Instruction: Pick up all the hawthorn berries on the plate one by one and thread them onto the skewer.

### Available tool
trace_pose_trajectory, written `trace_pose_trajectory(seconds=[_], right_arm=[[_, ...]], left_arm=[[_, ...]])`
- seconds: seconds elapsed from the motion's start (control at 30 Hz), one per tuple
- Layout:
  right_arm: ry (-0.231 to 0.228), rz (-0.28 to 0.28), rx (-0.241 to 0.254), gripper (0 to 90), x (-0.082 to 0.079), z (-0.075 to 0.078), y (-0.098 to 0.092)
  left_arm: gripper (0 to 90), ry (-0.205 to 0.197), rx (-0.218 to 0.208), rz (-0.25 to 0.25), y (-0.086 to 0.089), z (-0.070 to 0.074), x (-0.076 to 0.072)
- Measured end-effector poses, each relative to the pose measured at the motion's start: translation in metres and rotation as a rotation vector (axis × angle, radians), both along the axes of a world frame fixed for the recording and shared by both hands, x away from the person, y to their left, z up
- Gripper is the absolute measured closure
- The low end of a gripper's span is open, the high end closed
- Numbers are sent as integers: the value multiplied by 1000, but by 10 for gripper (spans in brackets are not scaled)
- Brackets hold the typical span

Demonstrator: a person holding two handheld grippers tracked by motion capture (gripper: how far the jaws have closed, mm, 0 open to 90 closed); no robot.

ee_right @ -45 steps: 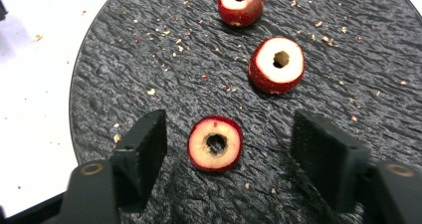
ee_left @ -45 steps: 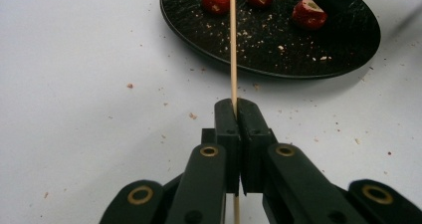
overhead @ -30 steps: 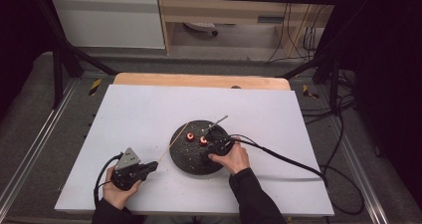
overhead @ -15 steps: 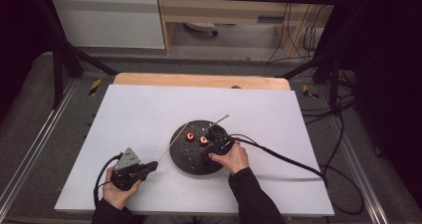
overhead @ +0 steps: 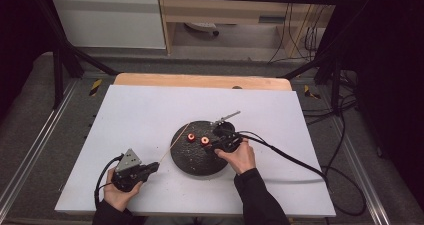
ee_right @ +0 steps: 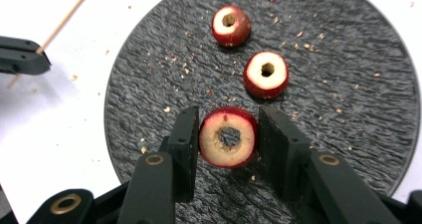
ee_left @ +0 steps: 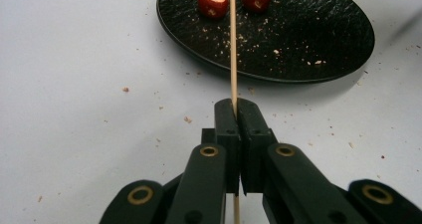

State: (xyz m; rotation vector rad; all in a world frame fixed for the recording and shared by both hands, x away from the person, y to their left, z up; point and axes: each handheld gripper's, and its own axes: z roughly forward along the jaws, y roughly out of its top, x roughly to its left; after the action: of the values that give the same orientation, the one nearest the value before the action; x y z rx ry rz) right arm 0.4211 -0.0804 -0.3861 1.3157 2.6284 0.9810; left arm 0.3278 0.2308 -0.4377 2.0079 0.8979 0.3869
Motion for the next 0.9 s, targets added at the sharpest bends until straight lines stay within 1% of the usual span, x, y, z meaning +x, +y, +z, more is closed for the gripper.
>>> trace_pose_trajectory(seconds=[0.07, 0.27, 0.57, 0.73, 0.83, 0.9], right_arm=[[-5, -12, 19, 621, -1, 2, -3], [-53, -46, 70, 621, -7, 2, -15], [-109, -113, 178, 622, -12, -8, -28], [-130, -154, 265, 622, -15, -17, -34], [-149, -177, 321, 622, -19, -21, -33], [-161, -183, 348, 622, -22, -23, -32]], left_arm=[[880, -1, -1, 1, 0, 0, 0], [880, -3, -3, 1, -1, 0, -1], [880, -4, -7, 3, -2, 0, -1], [880, -4, -9, 5, -3, 0, -1], [880, -6, -10, 5, -3, 0, -2], [880, -7, -12, 5, -3, 0, -2]])
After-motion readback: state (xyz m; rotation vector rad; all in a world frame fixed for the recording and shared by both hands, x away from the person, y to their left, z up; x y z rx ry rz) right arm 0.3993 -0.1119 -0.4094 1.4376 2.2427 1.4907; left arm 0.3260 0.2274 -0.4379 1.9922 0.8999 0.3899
